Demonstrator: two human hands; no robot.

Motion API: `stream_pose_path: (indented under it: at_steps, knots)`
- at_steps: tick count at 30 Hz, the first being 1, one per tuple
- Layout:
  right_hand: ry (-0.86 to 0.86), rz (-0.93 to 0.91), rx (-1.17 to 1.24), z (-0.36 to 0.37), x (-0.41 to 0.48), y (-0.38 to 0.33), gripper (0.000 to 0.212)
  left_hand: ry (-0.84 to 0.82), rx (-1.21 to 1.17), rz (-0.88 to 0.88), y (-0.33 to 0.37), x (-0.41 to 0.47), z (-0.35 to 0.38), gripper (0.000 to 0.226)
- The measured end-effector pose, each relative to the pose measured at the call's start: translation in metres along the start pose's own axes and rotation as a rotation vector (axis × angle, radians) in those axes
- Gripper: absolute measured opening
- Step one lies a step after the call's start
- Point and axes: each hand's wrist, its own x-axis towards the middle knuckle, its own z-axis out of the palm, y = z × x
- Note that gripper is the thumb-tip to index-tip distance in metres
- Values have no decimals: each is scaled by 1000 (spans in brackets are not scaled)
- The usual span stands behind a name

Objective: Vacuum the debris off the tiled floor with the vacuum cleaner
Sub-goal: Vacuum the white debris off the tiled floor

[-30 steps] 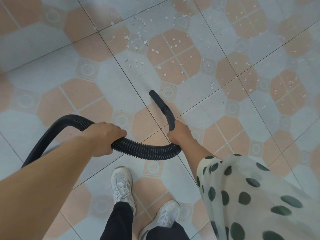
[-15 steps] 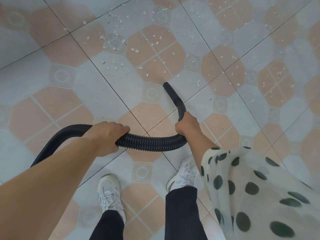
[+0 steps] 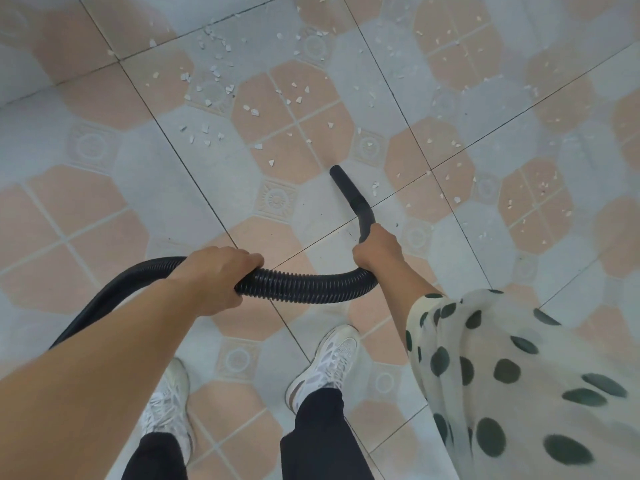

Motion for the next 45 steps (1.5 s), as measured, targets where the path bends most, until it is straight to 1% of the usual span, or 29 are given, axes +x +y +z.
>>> stream_pose_path:
  at_steps: [6,10,13,18,24,28,31,35,40,42,45]
  knots:
    - [-2,-86,-53,-6,5,-21,42,-11,-22,-32,-7,-5,-5,26]
    - [39,-97,-30,-8,12,-49,48,28,1,-84,-22,-5,-12,27]
    - [46,-136,-66,-5,11,-64,47,50,-9,-91,-34,-9,-10,27]
    - [-10,-211,-152,11,-7,-72,45,33,-20,-63,-47,-27,1,26]
    - [-71,-240,-149,27,-25,-73,44,17,-14,-17,-60,-45,3,28]
    - [-54,-205,-100,26,-29,-76,43,28,-12,-31,-63,-47,-1,27]
    - [-33,-132,-42,25,-29,-62,44,41,-7,-26,-58,-44,-1,27]
    - [-28,-3,55,25,-24,-28,47,24,15,0,-37,-30,-1,26]
    - [-16,150,108,14,-16,28,50,28,64,62,5,-2,1,22]
    - [-17,187,123,7,-10,51,50,15,78,81,26,10,1,25]
    - [-25,193,137,-1,0,74,49,18,70,96,48,23,1,25]
